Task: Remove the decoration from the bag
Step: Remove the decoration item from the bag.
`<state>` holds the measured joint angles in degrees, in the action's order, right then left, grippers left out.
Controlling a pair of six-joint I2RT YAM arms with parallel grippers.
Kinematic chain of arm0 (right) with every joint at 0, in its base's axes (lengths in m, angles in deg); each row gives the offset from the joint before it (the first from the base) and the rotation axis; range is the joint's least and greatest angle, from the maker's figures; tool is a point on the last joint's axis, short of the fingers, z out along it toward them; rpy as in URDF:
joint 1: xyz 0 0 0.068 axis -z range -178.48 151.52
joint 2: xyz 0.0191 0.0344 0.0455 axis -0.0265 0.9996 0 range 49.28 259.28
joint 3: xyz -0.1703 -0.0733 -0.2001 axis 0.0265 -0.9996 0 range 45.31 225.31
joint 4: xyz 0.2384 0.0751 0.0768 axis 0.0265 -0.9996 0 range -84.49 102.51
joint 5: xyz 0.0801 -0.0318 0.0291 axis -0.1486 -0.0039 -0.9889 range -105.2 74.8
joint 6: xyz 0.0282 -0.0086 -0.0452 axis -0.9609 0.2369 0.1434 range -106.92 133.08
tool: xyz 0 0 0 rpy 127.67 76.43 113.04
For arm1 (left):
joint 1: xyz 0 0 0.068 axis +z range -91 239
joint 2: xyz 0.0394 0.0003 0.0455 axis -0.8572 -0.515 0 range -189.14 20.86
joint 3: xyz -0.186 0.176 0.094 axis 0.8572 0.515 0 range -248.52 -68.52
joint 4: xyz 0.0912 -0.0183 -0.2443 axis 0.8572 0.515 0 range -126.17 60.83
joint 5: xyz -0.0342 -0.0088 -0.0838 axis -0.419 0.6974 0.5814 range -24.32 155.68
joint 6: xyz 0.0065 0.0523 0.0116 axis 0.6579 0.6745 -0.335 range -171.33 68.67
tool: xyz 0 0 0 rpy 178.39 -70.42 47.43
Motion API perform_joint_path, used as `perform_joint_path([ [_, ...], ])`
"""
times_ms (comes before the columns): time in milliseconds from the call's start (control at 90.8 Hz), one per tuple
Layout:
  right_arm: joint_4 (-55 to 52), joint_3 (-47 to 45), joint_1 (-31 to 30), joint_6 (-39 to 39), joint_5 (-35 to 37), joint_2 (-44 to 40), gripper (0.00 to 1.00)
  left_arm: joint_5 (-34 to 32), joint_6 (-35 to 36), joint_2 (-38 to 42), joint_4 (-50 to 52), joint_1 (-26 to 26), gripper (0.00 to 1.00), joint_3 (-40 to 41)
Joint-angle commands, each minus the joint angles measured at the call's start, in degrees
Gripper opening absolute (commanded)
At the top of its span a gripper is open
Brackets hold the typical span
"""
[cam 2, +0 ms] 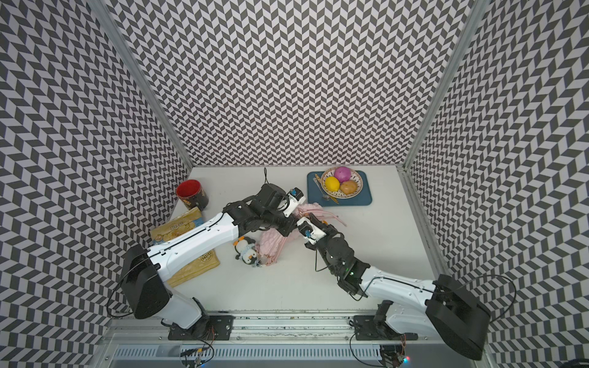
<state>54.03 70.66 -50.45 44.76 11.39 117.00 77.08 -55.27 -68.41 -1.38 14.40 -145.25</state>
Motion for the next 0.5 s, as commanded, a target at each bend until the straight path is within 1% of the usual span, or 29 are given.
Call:
perform_joint_path([
  [0, 2.3, 1.1, 1.0, -1.9, 1.3, -1.6, 0.18, 0.7, 0.7, 0.1, 0.7, -0.3, 0.0, -1.2],
  [253, 3.3, 1.5, 1.1, -4.2, 0.8, -1.4, 0.17, 0.7, 0.8, -0.1, 0.7, -0.3, 0.0, -1.2],
  [485, 3.7, 1.7, 1.1, -6.0, 0.0, -0.8, 0.12, 0.5, 1.0, 0.1, 0.6, -0.3, 0.0, -1.1],
])
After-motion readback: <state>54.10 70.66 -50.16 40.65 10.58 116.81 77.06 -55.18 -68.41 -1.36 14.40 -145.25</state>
